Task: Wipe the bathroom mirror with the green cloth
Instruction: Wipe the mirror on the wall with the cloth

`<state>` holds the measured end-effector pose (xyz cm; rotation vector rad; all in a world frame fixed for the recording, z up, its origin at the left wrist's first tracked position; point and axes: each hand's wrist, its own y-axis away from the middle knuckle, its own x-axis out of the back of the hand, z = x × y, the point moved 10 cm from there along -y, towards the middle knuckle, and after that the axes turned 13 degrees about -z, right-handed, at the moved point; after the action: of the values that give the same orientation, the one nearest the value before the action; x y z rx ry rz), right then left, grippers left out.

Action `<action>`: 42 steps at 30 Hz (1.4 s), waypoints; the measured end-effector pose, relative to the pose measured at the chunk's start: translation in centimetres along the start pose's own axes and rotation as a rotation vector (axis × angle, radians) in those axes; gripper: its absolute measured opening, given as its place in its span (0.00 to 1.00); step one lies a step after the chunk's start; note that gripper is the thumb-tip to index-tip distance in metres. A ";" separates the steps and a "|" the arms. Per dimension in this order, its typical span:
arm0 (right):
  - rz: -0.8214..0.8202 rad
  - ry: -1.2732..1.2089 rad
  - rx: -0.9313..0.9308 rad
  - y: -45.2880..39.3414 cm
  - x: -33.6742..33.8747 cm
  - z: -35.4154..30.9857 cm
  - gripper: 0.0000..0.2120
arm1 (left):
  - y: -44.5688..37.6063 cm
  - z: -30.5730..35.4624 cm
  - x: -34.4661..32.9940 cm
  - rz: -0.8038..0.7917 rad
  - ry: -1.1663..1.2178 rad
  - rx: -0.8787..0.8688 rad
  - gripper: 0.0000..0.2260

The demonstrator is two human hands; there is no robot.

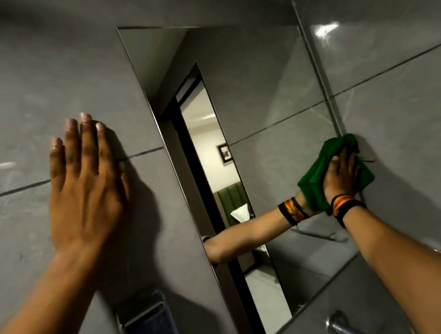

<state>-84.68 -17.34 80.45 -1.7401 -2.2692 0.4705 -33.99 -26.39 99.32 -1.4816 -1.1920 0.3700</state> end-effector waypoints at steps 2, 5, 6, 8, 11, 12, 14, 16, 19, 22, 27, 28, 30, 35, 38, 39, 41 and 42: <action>-0.002 -0.004 -0.039 1.7 0.0 3.8 0.24 | -0.1 -0.2 -0.3 0.008 -0.003 0.004 0.31; 0.000 -0.024 -0.105 4.1 -0.2 9.4 0.24 | -0.3 -0.9 -0.7 0.050 0.003 -0.019 0.30; 0.004 -0.034 -0.130 4.9 -0.3 11.2 0.24 | -0.3 -1.0 -0.9 0.060 0.011 -0.055 0.30; 0.013 -0.049 -0.176 6.1 -0.3 14.1 0.25 | -0.5 -1.3 -1.3 0.087 0.035 -0.079 0.29; 0.005 -0.050 -0.184 7.2 -0.4 16.2 0.27 | -0.7 -1.8 -2.0 0.088 0.035 -0.027 0.29; -0.006 -0.050 -0.170 7.4 -0.6 16.3 0.29 | -0.7 -1.6 -2.1 0.082 0.036 -0.039 0.29; -0.023 -0.044 -0.131 7.9 -0.9 16.1 0.33 | -0.7 -1.8 -2.0 0.096 0.006 -0.012 0.30; -0.029 -0.035 -0.067 9.0 -1.4 15.4 0.35 | -0.7 -1.7 -1.6 0.115 -0.029 0.003 0.30; -0.061 -0.009 0.051 12.3 -3.3 13.7 0.34 | -0.4 -1.2 -1.3 0.101 -0.028 0.005 0.30; -0.103 0.090 0.198 17.7 -5.8 11.0 0.30 | -0.2 -0.9 -0.9 0.076 0.001 0.006 0.30; -0.190 0.352 0.517 29.9 -12.4 6.0 0.29 | -0.2 -0.5 -0.4 0.029 0.007 0.003 0.30; -0.190 0.362 0.568 31.9 -13.5 5.3 0.28 | -0.2 -0.3 -0.4 0.009 0.014 0.006 0.31; -0.184 0.343 0.611 34.2 -14.5 3.6 0.27 | -0.2 -0.1 0.0 -0.033 0.033 0.011 0.31; -0.189 0.205 0.547 33.7 -14.0 -0.6 0.27 | 0.8 -0.1 1.3 -0.122 0.054 -0.006 0.31; -0.150 0.089 0.547 31.3 -12.9 -4.9 0.26 | 2.1 -0.5 1.9 -0.138 -0.002 0.005 0.30; -0.128 0.053 0.559 30.4 -12.5 -7.0 0.26 | 2.5 -0.6 2.4 -0.135 -0.023 0.000 0.30; -0.102 -0.040 0.582 28.5 -11.8 -11.3 0.25 | 3.0 -0.5 3.5 -0.123 -0.049 -0.013 0.30; -0.089 -0.096 0.593 27.7 -11.4 -13.6 0.24 | 3.0 -0.6 4.2 -0.116 -0.054 -0.010 0.30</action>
<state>-51.99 -20.34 82.03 -1.3318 -1.9679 1.0928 -30.34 -22.82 98.45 -1.4116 -1.3175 0.3275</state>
